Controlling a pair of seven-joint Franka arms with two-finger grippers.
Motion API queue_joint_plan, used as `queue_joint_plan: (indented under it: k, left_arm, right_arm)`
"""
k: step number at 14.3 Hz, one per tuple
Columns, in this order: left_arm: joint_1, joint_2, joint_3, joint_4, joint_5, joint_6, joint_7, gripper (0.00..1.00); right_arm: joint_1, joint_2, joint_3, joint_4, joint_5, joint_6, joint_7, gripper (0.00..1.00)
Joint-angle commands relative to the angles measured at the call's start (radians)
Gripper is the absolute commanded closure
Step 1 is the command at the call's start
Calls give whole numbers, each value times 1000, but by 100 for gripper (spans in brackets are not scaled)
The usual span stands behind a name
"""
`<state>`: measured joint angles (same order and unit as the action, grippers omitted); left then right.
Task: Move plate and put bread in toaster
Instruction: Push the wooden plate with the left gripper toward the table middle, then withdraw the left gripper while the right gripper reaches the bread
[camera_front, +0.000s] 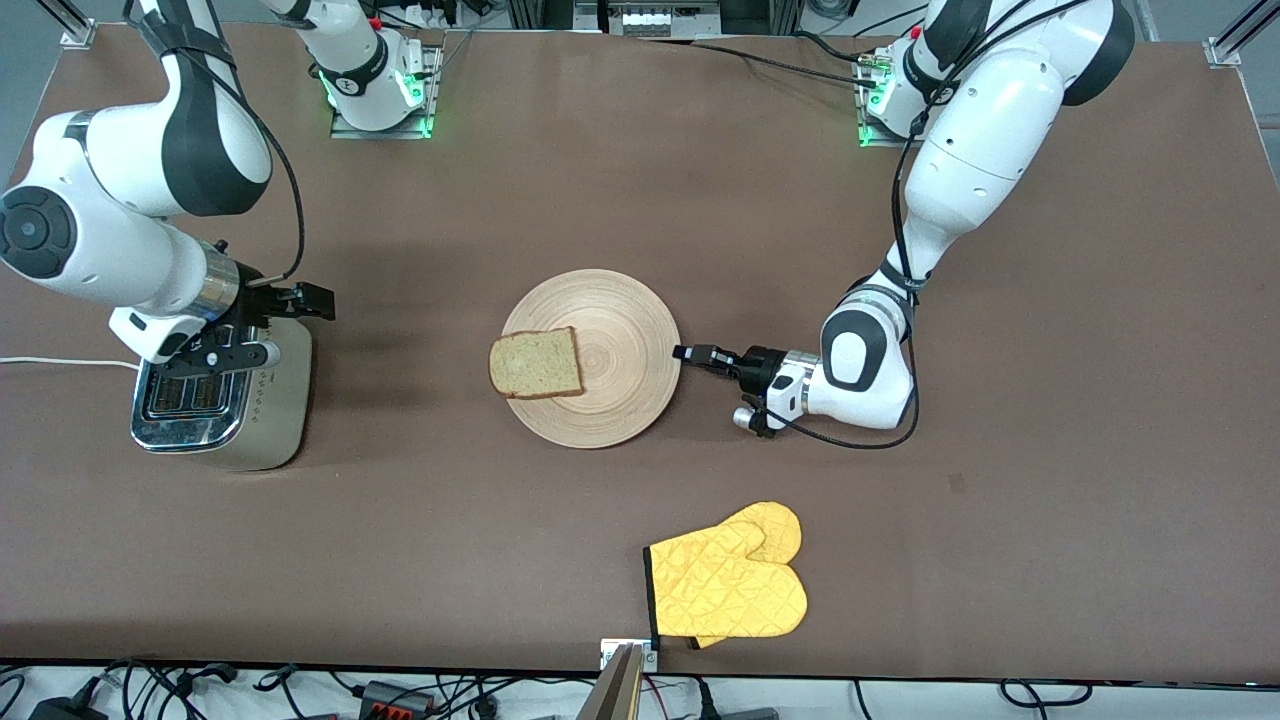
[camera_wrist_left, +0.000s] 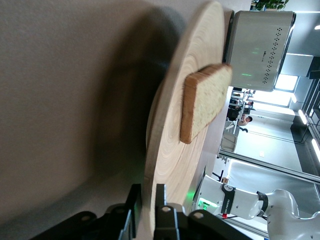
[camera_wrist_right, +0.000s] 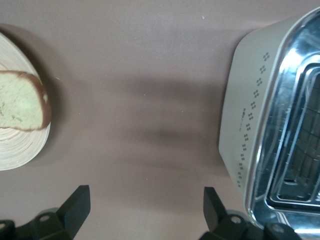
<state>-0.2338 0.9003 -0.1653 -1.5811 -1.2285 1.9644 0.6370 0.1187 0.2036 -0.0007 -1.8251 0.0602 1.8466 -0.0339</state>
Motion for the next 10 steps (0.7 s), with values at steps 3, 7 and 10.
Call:
queue_joint_plan:
  k: [3, 7, 10]
  left_arm:
    - [75, -4, 36, 13, 54, -44, 1, 62]
    - [270, -32, 44, 96, 343, -270, -3, 62]
    - [405, -41, 46, 235, 559, -464, -19, 63]
  right_arm:
    - [21, 31, -2, 6, 12, 8, 15, 0]
    - [90, 105, -2, 6, 15, 91, 19, 0]
    - [166, 167, -1, 6, 15, 196, 136, 0]
